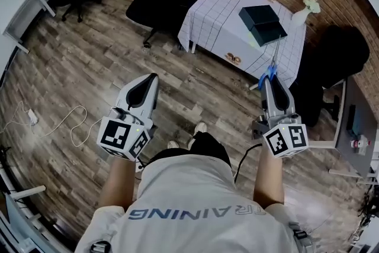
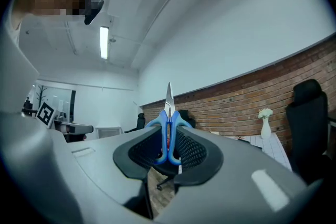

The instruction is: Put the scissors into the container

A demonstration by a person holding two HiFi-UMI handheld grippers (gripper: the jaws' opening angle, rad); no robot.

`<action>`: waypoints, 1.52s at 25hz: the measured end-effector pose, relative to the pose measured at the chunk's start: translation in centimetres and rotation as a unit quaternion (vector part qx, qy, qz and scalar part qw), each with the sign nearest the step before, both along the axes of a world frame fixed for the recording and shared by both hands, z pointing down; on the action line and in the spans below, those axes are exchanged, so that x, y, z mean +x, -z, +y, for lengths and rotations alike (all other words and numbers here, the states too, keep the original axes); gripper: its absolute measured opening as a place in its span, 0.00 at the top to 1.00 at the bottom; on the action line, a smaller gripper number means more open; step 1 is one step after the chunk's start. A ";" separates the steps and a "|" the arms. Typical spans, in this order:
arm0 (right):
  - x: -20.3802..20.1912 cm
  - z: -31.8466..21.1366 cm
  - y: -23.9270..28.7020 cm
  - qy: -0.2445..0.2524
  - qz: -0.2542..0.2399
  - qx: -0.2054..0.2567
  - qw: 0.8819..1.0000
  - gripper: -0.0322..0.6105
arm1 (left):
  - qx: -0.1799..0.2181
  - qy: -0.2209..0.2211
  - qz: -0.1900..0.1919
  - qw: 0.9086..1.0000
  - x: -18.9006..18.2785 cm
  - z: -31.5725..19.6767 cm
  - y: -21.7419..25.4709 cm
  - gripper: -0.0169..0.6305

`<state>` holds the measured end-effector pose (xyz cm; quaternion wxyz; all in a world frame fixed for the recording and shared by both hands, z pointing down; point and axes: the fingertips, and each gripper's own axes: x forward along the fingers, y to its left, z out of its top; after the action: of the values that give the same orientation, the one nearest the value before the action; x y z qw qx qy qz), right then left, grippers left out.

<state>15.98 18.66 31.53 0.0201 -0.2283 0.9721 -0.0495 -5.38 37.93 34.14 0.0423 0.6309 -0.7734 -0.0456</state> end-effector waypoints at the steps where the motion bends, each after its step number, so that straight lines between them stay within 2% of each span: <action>1: -0.2 -0.7 -0.1 -0.006 0.000 -0.002 1.000 0.79 | -0.002 -0.006 0.000 1.000 -0.4 -1.0 -0.2 0.97; 7: -2.9 -5.6 -1.2 -0.018 0.001 -0.009 1.000 0.79 | -0.013 -0.018 0.000 1.000 -3.5 -6.1 -0.9 0.97; 15: -7.7 -14.3 -0.1 -0.020 -0.012 -0.010 1.000 0.79 | -0.018 -0.026 -0.010 0.999 -8.3 -15.3 0.5 0.97; 21: -7.7 -21.7 -0.1 -0.039 -0.010 -0.017 0.999 0.79 | -0.028 -0.039 -0.011 0.999 -9.3 -23.4 1.2 0.97; 27: -8.4 -28.2 -1.5 -0.039 0.004 -0.021 0.999 0.79 | -0.032 -0.028 -0.015 0.999 -10.6 -31.2 1.2 0.97; 33: -11.0 -33.5 -2.9 -0.039 0.000 -0.037 0.999 0.79 | -0.032 -0.012 -0.015 0.999 -13.5 -35.3 1.3 0.97; 38: -12.9 -36.7 -3.5 -0.050 0.016 -0.035 0.998 0.79 | -0.034 -0.037 -0.007 0.999 -15.7 -40.3 0.5 0.97</action>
<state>3.05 -18.02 35.06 -0.0012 -0.2777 0.9575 -0.0783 -21.09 -2.34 33.61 0.0601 0.6577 -0.7508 -0.0132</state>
